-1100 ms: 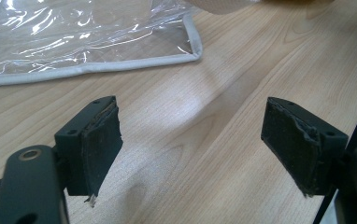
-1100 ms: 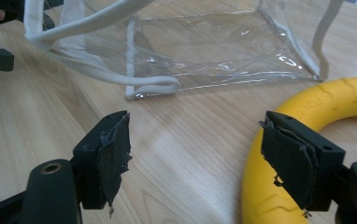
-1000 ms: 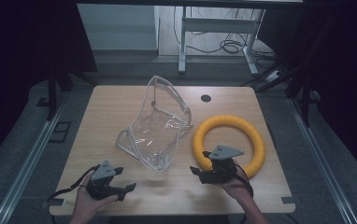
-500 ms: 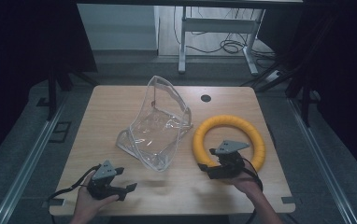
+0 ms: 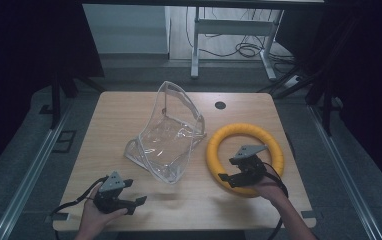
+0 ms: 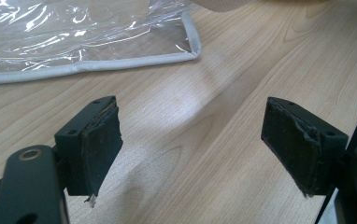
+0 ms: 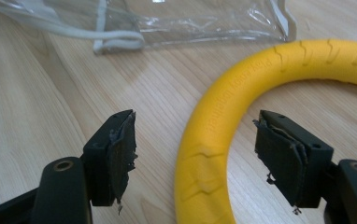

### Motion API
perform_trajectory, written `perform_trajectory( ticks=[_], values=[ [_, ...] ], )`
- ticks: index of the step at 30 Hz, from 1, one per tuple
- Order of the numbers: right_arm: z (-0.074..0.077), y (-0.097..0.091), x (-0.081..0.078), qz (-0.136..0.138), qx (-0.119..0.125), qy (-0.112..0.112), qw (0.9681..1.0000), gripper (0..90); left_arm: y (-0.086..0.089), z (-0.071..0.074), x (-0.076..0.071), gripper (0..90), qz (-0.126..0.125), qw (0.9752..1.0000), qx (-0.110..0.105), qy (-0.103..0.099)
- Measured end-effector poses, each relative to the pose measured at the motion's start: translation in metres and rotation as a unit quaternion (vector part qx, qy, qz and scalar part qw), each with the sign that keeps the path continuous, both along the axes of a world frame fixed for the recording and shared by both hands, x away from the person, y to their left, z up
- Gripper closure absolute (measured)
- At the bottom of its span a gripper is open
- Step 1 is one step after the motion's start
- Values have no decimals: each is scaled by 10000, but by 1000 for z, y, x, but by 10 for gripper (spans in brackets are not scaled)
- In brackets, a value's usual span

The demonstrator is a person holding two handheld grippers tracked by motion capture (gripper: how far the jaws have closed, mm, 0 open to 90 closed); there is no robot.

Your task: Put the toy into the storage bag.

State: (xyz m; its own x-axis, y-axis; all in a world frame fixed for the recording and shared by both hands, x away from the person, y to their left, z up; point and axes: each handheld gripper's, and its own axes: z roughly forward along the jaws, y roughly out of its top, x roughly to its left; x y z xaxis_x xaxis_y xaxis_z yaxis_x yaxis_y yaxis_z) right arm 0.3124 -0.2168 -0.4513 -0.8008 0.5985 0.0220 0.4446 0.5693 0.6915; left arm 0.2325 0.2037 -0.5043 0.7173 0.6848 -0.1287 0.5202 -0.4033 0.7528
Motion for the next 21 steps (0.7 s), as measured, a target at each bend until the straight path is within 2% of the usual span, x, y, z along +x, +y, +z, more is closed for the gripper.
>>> perform_trajectory(
  ticks=[5, 12, 15, 18, 21],
  values=[
    [-3, -2, 3, -21, -216, 85, 9997, 301, 0, 0, 0, 198, 20, 10000, -17, -6],
    [-8, -4, 6, 100, -511, 263, 9983, 308, -1, 0, 0, 198, 13, 10000, -9, 13],
    [-12, -4, 8, 171, -682, 399, 9967, 308, -1, 0, 0, 198, 17, 10000, -10, 13],
    [-17, -3, 9, 282, -975, 577, 9932, 308, 0, 0, 0, 198, 16, 10000, -8, 13],
    [-21, 0, 9, 316, -1181, 613, 9906, 313, -1, -1, 0, 198, 9, 10000, -1, 15]
  ],
)
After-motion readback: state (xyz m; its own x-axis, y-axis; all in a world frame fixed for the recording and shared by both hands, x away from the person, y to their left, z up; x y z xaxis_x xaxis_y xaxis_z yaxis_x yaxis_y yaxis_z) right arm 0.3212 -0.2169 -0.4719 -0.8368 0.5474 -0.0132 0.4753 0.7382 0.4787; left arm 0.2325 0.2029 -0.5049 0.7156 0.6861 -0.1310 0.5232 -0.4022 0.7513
